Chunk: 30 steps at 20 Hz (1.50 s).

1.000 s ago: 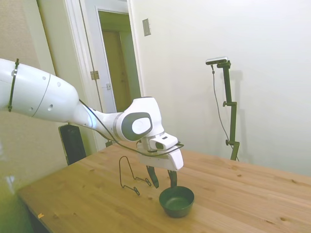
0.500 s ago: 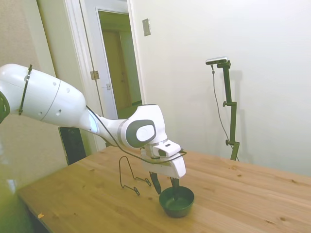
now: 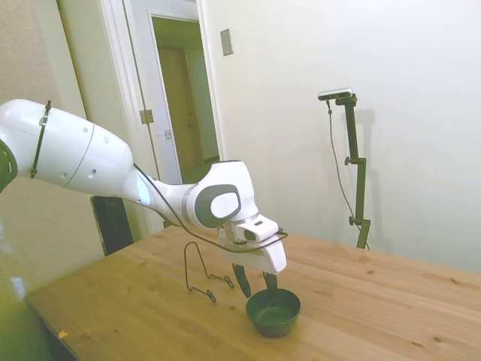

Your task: Load the bowl

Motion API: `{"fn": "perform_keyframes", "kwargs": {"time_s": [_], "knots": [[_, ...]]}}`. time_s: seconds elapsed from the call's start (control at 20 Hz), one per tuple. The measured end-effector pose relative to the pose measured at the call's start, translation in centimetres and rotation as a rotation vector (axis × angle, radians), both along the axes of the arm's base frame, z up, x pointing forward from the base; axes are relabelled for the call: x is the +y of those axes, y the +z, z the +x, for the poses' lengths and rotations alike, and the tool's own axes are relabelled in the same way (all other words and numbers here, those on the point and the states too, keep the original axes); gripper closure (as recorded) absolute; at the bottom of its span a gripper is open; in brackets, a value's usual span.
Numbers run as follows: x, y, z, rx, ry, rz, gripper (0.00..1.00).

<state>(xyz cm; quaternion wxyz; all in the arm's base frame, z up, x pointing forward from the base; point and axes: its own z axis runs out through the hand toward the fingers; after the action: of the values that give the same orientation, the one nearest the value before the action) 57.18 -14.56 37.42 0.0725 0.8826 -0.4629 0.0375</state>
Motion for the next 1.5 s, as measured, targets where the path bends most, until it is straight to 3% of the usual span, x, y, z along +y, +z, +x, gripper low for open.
{"fn": "perform_keyframes", "kwargs": {"time_s": [0.85, 1.5], "knots": [[1.2, -0.6, 0.2, 0.009, -0.011, 0.002, 1.00], [3.1, 1.8, -0.3, -0.005, -0.004, 0.025, 1.00]]}}
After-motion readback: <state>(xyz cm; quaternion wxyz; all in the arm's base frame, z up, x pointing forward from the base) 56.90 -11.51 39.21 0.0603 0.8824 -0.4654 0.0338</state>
